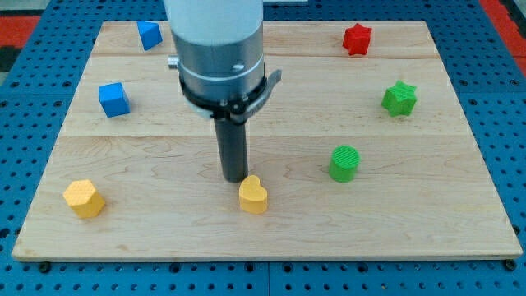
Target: Slide green circle to the bottom right of the board
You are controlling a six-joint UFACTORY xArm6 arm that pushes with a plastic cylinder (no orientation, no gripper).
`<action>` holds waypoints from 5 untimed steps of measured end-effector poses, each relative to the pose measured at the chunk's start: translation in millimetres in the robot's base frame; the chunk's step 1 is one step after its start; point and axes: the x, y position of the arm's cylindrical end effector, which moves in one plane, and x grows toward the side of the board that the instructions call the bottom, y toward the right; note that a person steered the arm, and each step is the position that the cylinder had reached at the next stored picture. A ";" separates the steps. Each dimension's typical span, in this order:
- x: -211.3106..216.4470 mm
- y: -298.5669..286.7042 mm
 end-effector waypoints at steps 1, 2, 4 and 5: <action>-41.7 69.5; -39.7 129.6; 37.3 112.2; 52.9 95.6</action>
